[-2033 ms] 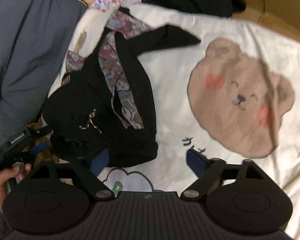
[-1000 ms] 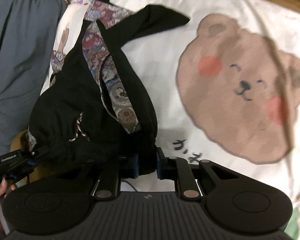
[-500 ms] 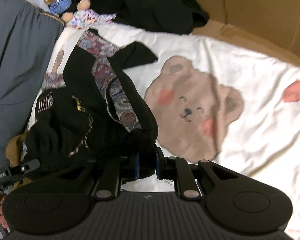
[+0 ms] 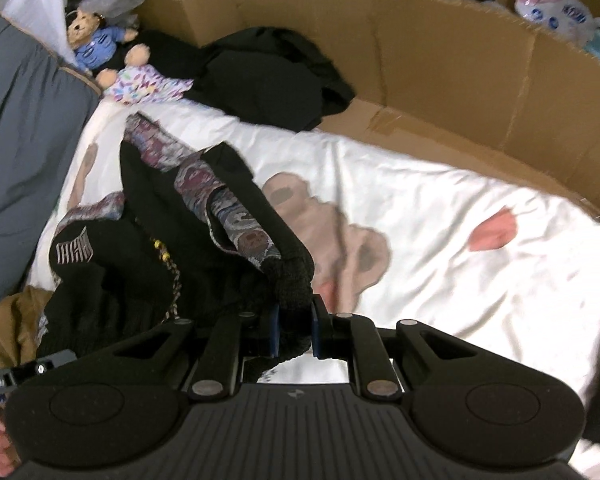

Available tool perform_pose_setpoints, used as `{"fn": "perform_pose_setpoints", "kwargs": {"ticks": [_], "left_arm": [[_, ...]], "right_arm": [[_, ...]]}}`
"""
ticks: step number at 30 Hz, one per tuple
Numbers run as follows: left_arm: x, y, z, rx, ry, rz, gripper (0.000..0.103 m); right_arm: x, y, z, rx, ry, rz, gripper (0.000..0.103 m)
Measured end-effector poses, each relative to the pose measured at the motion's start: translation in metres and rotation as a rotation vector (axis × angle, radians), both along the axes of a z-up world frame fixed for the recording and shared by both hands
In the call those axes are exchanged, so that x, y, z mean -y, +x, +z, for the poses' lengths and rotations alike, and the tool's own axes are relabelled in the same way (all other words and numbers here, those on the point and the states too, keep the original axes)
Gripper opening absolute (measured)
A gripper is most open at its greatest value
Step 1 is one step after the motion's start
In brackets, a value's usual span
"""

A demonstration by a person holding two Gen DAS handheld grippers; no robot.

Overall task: Fold clothes
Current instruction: 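Lift the black pants off the bed with both grippers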

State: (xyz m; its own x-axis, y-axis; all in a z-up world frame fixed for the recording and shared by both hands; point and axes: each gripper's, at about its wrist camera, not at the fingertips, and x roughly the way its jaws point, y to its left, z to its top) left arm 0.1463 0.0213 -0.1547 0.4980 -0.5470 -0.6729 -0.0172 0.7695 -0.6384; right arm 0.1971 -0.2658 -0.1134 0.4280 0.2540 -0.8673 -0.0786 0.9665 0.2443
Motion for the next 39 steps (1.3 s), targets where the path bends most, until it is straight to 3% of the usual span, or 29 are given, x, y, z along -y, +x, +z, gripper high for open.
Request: {"fn": "perform_pose_setpoints", "kwargs": {"ticks": [5, 10, 19, 24, 31, 39], "left_arm": [[0.008, -0.006, -0.002, -0.027, -0.005, -0.073, 0.023], [-0.011, -0.013, 0.004, -0.01, -0.008, -0.051, 0.064], [-0.053, -0.026, 0.004, 0.009, 0.016, 0.036, 0.07], [-0.061, -0.03, 0.006, 0.02, 0.027, 0.018, 0.07], [-0.047, -0.014, 0.036, 0.096, 0.035, -0.077, 0.07], [-0.042, -0.012, 0.068, 0.167, -0.001, -0.109, 0.072]], "right_arm": [[0.017, 0.004, 0.003, 0.01, -0.012, -0.006, 0.016], [0.034, 0.004, -0.001, 0.023, -0.028, -0.031, 0.016], [0.08, 0.0, 0.003, 0.037, -0.109, -0.064, 0.015], [0.106, -0.006, 0.021, 0.055, -0.173, -0.065, 0.015], [0.115, -0.015, 0.069, 0.134, -0.256, -0.021, 0.015], [0.115, -0.038, 0.133, 0.241, -0.358, 0.003, 0.015]]}}
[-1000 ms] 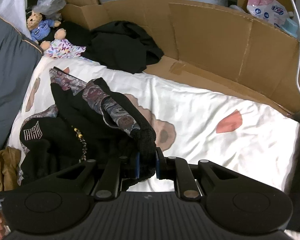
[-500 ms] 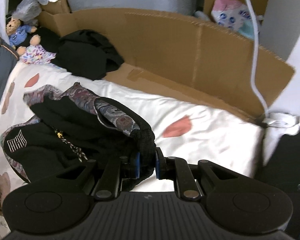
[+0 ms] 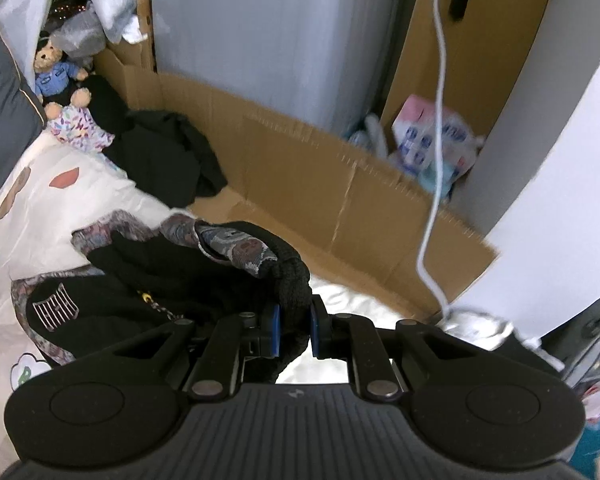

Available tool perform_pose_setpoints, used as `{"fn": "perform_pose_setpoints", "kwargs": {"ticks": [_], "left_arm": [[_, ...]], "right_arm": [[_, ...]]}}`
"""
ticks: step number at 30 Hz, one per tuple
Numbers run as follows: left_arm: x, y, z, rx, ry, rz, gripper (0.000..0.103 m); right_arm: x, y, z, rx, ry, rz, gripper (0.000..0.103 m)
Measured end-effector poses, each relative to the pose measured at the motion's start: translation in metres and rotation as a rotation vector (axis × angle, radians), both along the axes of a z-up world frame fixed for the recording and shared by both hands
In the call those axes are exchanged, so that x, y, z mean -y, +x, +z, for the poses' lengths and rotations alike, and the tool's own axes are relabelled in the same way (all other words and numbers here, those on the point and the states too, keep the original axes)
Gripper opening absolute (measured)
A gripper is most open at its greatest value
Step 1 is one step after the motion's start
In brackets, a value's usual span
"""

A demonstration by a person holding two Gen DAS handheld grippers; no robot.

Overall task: Fold clothes
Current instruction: 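Lift the black pants off the bed with both grippers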

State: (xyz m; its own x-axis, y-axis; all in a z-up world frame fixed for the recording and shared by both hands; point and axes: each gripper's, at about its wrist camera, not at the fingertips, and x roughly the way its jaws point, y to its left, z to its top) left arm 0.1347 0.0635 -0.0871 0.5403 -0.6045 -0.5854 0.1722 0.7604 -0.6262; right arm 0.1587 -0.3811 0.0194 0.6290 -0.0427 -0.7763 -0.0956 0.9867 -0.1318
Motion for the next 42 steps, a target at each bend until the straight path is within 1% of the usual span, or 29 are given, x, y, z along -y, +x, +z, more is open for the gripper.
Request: {"fn": "perform_pose_setpoints", "kwargs": {"ticks": [4, 6, 9, 12, 15, 18, 22, 23, 25, 28, 31, 36, 40, 42], "left_arm": [[0.0, -0.008, 0.009, 0.026, -0.011, -0.021, 0.072], [-0.001, -0.011, 0.016, 0.039, -0.013, -0.04, 0.072], [0.006, -0.009, 0.029, 0.073, 0.003, -0.073, 0.072], [0.025, 0.005, 0.037, 0.089, 0.001, -0.098, 0.072], [0.052, 0.025, 0.044, 0.117, 0.033, -0.145, 0.072], [0.065, 0.034, 0.051, 0.138, 0.044, -0.192, 0.076], [0.095, 0.048, 0.053, 0.172, 0.079, -0.283, 0.079], [0.107, 0.049, 0.053, 0.191, 0.094, -0.324, 0.081], [0.135, 0.051, 0.053, 0.243, 0.133, -0.424, 0.087], [0.165, 0.051, 0.047, 0.294, 0.171, -0.514, 0.088], [0.194, 0.056, 0.037, 0.308, 0.152, -0.586, 0.088], [0.226, 0.065, 0.027, 0.323, 0.136, -0.646, 0.088], [0.252, 0.068, 0.027, 0.38, 0.158, -0.705, 0.088], [0.263, 0.069, 0.03, 0.416, 0.176, -0.738, 0.088]], "right_arm": [[-0.009, -0.012, 0.026, 0.038, -0.079, 0.035, 0.015], [-0.017, -0.021, 0.049, 0.07, -0.133, 0.067, 0.015], [-0.025, -0.029, 0.07, 0.103, -0.174, 0.096, 0.015], [-0.034, -0.032, 0.076, 0.1, -0.189, 0.136, 0.015], [-0.04, -0.034, 0.07, 0.094, -0.192, 0.157, 0.015], [-0.05, -0.039, 0.056, 0.086, -0.164, 0.179, 0.015], [-0.06, -0.043, 0.035, 0.072, -0.142, 0.216, 0.015], [-0.061, -0.043, 0.03, 0.065, -0.132, 0.224, 0.015], [-0.064, -0.044, 0.022, 0.055, -0.12, 0.238, 0.015], [-0.069, -0.045, 0.008, 0.026, -0.111, 0.268, 0.015], [-0.072, -0.047, 0.002, 0.006, -0.105, 0.289, 0.015], [-0.07, -0.05, -0.002, -0.012, -0.092, 0.312, 0.015], [-0.066, -0.051, -0.003, -0.026, -0.083, 0.33, 0.015], [-0.062, -0.051, -0.004, -0.037, -0.058, 0.327, 0.015]]}}
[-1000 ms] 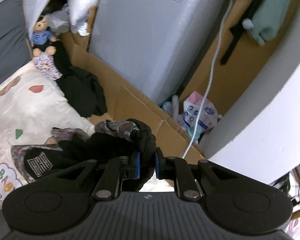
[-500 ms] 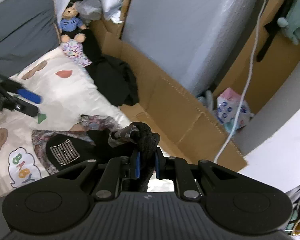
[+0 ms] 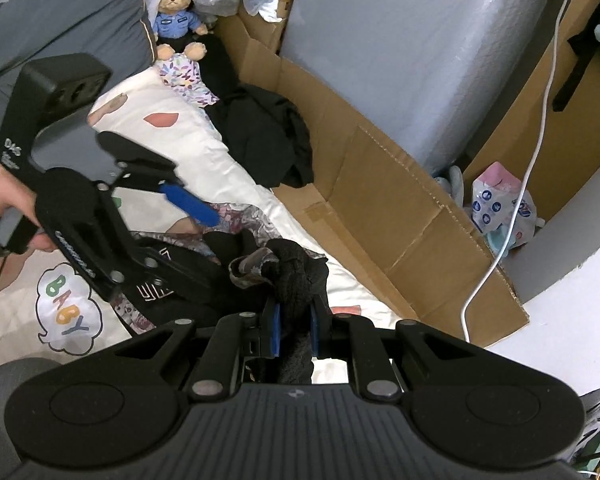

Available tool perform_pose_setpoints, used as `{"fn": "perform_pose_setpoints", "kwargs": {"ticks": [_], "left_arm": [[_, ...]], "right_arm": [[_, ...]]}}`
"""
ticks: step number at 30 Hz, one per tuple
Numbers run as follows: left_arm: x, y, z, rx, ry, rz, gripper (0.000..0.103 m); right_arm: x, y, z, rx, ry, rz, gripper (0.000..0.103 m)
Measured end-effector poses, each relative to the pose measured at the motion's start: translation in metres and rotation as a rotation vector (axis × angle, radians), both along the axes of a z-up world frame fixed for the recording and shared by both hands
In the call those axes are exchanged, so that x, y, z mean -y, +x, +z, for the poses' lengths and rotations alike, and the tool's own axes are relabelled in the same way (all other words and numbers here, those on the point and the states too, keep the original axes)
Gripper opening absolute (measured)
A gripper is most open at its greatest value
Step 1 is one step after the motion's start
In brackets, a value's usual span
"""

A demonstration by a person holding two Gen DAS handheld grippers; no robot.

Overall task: Fold clothes
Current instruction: 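Lift the black pants off the bed with both grippers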

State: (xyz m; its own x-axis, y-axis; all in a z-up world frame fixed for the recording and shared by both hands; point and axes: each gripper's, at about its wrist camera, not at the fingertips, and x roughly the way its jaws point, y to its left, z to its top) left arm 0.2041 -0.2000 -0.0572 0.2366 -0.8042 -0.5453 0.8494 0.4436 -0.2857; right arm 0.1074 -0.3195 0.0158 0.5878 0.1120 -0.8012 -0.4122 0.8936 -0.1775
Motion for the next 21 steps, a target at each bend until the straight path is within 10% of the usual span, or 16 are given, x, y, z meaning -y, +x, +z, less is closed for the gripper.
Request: {"fn": "perform_pose_setpoints", "kwargs": {"ticks": [5, 11, 21], "left_arm": [[0.028, 0.001, 0.002, 0.068, 0.007, -0.092, 0.088], [0.028, 0.013, -0.015, -0.052, -0.021, -0.131, 0.078], [0.028, 0.005, 0.004, -0.038, -0.023, -0.163, 0.013]], "right_arm": [[0.002, -0.001, -0.002, -0.037, 0.05, 0.025, 0.015], [0.003, 0.0, -0.003, -0.039, 0.044, 0.024, 0.015], [-0.006, -0.001, 0.003, -0.025, 0.049, 0.043, 0.016]]}}
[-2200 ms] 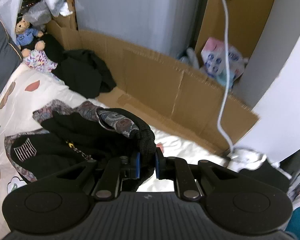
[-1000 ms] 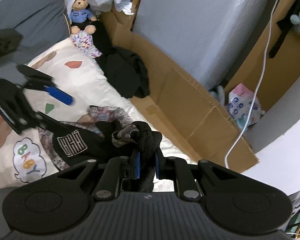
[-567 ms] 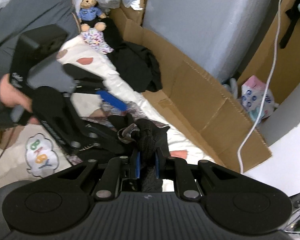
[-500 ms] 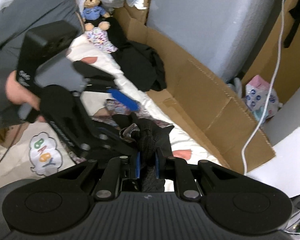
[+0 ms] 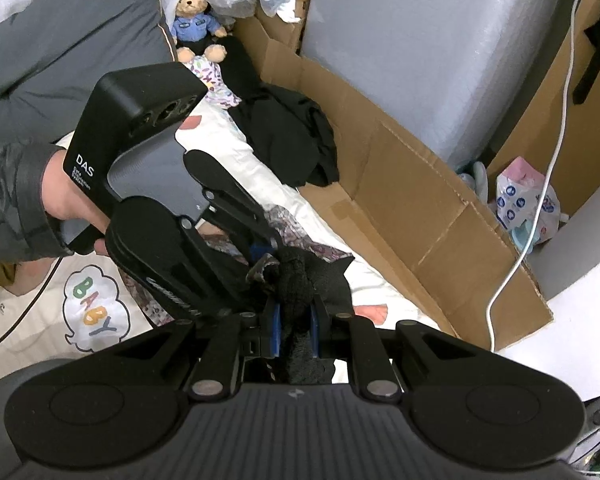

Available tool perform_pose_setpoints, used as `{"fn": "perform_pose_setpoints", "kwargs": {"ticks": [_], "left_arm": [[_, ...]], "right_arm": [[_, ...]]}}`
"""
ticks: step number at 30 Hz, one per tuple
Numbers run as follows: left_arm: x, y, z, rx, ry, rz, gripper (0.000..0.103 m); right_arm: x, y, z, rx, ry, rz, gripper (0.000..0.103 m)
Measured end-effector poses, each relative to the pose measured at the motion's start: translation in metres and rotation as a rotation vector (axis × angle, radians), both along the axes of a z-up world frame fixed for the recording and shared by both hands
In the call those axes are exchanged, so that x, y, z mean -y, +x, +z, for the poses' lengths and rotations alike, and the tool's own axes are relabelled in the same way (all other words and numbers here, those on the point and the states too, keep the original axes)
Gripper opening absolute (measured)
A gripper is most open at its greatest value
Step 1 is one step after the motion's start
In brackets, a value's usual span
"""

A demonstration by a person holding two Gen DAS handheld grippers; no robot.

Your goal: Fold clothes

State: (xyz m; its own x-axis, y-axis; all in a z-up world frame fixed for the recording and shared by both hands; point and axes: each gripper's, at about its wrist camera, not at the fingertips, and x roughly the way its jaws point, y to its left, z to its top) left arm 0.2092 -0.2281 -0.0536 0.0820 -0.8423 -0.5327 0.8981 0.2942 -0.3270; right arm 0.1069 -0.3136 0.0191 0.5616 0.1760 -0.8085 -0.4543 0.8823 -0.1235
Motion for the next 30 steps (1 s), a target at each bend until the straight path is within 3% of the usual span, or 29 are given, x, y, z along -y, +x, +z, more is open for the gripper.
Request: {"fn": "perform_pose_setpoints", "kwargs": {"ticks": [5, 11, 17, 30], "left_arm": [[-0.016, 0.001, 0.018, -0.021, -0.059, 0.046, 0.009], [-0.035, 0.006, 0.047, -0.048, -0.162, 0.125, 0.009], [-0.042, 0.003, 0.085, 0.021, -0.194, 0.167, 0.008], [-0.07, 0.002, 0.139, 0.042, -0.283, 0.235, 0.007]], "right_arm": [[0.002, -0.006, 0.017, 0.036, 0.099, -0.024, 0.022], [0.009, -0.014, 0.03, 0.09, 0.188, -0.05, 0.046], [0.023, -0.015, 0.034, 0.109, 0.234, -0.099, 0.047], [0.033, -0.013, 0.017, 0.067, 0.266, -0.154, 0.053]]}}
